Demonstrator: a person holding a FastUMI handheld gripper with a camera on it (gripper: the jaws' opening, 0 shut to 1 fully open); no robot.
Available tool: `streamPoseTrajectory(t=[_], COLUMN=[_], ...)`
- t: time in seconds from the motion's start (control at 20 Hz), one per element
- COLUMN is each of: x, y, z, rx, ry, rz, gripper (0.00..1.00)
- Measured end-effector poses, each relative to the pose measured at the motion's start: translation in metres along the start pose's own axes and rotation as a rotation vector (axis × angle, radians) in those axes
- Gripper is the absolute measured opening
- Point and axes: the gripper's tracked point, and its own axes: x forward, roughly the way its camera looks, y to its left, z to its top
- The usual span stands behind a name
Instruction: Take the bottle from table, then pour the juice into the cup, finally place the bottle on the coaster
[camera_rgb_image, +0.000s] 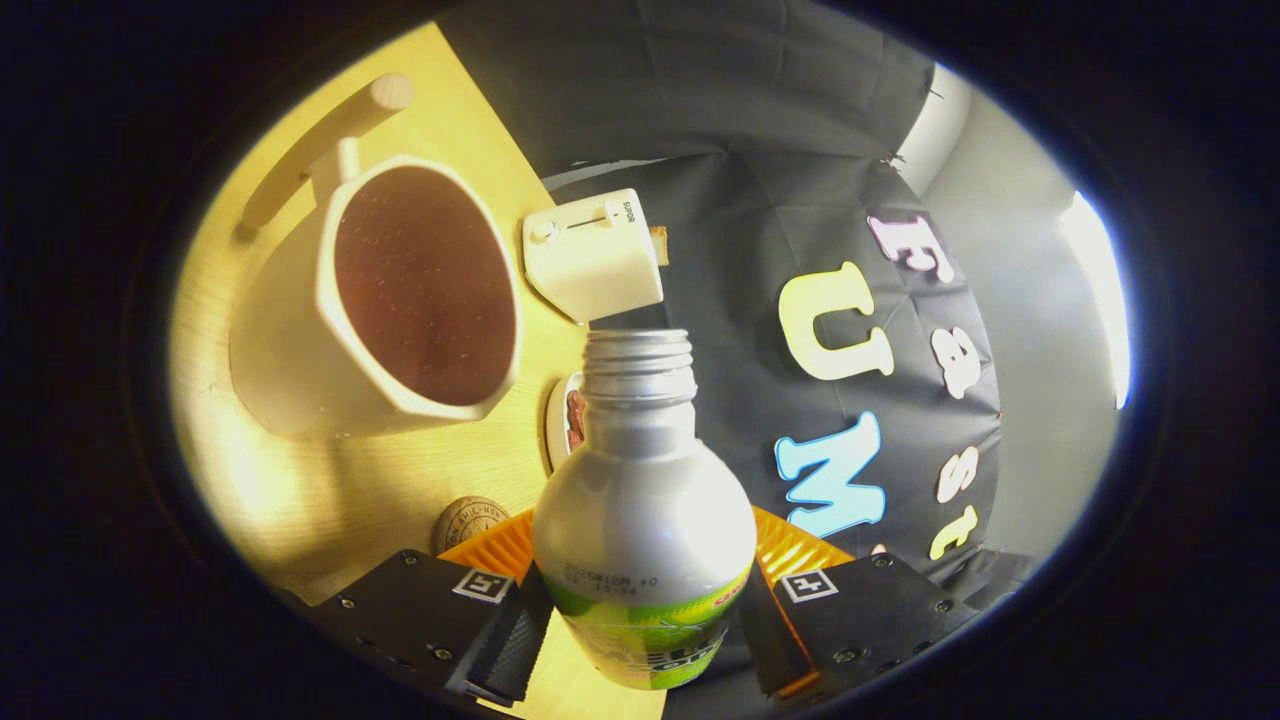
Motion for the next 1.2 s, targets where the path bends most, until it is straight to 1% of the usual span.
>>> streamPoseTrajectory(t=[0.3,0.8,1.2], x=[0.001,0.002,0.004], y=[0.0,-0.017,-0.023], z=[0.001,0.0,0.003], rx=[-0.08,-0.201,-0.284], ry=[-0.011,-0.025,-0.052], rz=[-0.004,-0.06,-0.081], gripper=[0.81,0.81,0.81])
